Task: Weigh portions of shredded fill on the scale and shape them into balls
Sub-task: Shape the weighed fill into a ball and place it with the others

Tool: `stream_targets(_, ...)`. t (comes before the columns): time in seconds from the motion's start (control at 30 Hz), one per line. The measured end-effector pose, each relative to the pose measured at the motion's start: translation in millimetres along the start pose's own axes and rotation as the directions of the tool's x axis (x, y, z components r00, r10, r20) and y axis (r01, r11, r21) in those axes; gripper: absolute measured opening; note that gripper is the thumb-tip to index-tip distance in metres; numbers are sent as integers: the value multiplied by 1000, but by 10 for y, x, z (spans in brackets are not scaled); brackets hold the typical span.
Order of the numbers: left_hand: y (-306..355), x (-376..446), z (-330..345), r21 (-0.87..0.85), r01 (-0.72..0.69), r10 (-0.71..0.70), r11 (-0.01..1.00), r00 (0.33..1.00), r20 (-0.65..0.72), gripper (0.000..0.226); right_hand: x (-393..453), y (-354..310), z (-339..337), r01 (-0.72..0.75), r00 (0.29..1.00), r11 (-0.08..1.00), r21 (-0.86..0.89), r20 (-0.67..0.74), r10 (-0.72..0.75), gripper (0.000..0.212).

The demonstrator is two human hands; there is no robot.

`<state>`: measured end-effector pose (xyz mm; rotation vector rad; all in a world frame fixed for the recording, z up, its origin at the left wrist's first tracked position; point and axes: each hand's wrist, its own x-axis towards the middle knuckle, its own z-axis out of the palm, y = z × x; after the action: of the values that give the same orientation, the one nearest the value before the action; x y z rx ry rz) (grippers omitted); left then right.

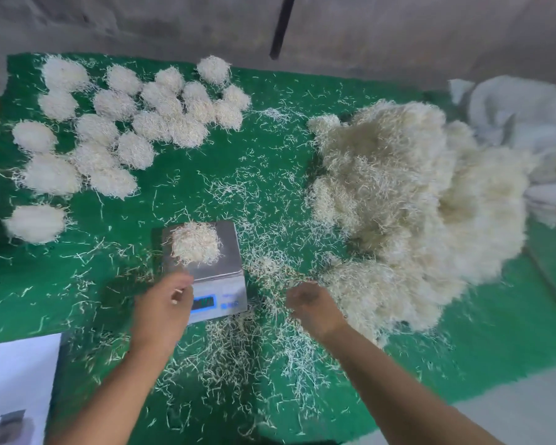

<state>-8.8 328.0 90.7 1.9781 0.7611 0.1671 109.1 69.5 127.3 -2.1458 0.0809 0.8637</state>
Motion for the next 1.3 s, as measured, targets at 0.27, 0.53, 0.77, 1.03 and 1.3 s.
stream_targets(0.27, 250, -600, 366, -7, -81, 82, 997, 987, 139, 28, -70, 437, -438, 14, 976, 959, -284, -205, -75, 25)
stream_targets(0.53, 389, -1281, 402, 114, -14, 6, 993, 998, 69, 25, 458, 790, -988, -90, 970, 794, -601, -234, -67, 74)
stream_targets(0.77, 768, -1654, 877, 303, 75, -80, 950, 997, 2, 19, 665, 1228, -1136, -11, 975, 715, -699, -167, -149, 50)
stream_targets(1.03, 1000, -1925, 1788, 328, 94, -138, 940, 984, 112, 19, 854, 1817, -1452, -25, 990, 743, -669, -119, -74, 50)
stream_targets(1.3, 1144, -2011, 2349, 371, 2, -144, 929, 923, 357, 20, 769, 1877, -1774, 139, 985, 921, -365, -44, -166, 23)
